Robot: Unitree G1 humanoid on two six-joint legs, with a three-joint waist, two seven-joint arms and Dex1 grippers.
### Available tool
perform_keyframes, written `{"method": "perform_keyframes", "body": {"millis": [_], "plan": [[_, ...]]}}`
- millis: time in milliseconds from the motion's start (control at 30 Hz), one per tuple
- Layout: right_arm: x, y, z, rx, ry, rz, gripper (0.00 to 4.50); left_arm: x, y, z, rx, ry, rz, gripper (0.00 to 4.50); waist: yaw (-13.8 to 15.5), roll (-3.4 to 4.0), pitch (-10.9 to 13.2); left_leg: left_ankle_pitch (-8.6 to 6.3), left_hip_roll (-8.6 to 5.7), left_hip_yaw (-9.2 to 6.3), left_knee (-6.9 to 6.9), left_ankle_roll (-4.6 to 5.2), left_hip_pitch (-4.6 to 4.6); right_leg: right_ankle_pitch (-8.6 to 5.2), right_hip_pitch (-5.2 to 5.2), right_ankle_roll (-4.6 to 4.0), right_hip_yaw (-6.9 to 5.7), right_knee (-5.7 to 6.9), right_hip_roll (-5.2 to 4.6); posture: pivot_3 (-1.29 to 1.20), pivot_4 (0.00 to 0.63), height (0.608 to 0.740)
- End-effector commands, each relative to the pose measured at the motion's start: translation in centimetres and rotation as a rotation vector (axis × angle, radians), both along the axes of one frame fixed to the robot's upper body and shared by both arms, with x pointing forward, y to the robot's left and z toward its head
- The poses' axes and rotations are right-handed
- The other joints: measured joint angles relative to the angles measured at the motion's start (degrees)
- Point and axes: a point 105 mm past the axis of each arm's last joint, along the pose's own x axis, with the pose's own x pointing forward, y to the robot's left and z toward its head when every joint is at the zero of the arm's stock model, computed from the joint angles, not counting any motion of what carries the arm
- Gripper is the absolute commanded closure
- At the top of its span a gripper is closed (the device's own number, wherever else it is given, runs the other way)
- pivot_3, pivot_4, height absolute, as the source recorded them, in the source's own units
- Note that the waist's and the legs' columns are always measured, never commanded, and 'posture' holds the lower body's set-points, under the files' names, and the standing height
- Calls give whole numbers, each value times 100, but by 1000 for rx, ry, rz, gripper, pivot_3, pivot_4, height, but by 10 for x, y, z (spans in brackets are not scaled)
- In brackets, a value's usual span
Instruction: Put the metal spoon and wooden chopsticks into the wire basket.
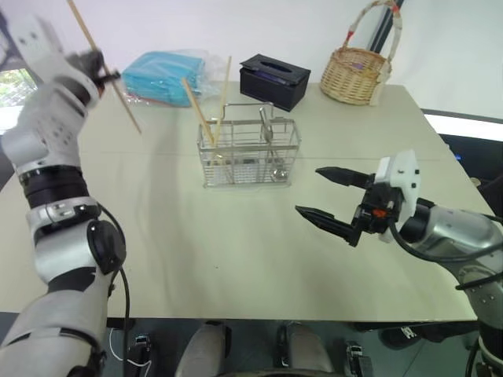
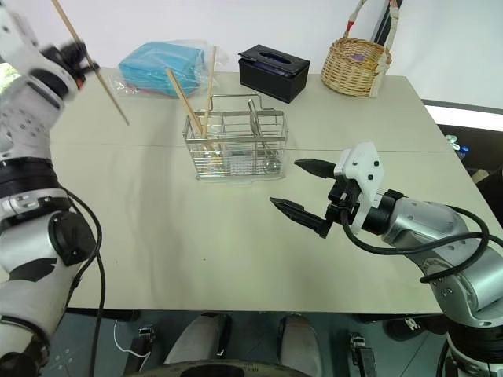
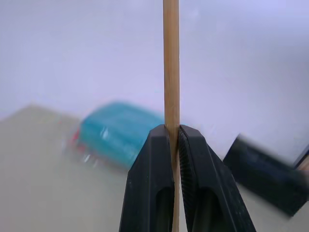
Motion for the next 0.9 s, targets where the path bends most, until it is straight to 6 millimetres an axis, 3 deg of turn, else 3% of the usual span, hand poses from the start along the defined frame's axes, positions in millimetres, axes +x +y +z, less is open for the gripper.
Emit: {"method": "perform_keyframes", "body": {"millis": [33, 167, 233, 333, 533, 900], "plan": [[-3, 2, 11, 11, -42, 11, 0, -25, -34, 66, -81, -246, -202, 4468, -3, -2, -1, 0, 0, -2, 1, 0, 0, 0, 3, 0, -4, -1, 0, 0, 150, 661], [-3, 2, 10, 13, -43, 3, 0, -26, -77, 71, -9, -269, -314, 4468, -32, 20, -6, -1, -1, 7, -2, 2, 17, -1, 18, 2, 0, -2, -3, 0, 150, 661], [-4, 1, 10, 16, -45, -13, 0, -25, -111, 55, 114, -252, -381, 4468, -43, 20, -5, -1, 2, 8, -4, 3, 21, -1, 15, 2, 0, 3, 3, 0, 150, 661], [-5, -1, 10, 19, -47, -32, 0, -24, -136, 34, 222, -232, -426, 4468, -34, 20, -5, 1, 5, 8, -2, 1, 21, 0, 16, 1, 0, 9, 9, 0, 150, 661], [-9, -5, 8, 22, -43, -67, 0, -22, -155, -9, 386, -181, -438, 4468, -108, 21, -3, 1, 4, 9, -6, 2, 15, 0, 7, -1, 9, 5, 8, 0, 150, 661], [-6, -8, 9, 20, -42, -89, 0, -25, -165, -55, 495, -120, -437, 4468, -125, 21, -3, 1, 4, 5, -3, 5, 15, -1, 11, -2, 9, 4, 8, 0, 150, 661]]}}
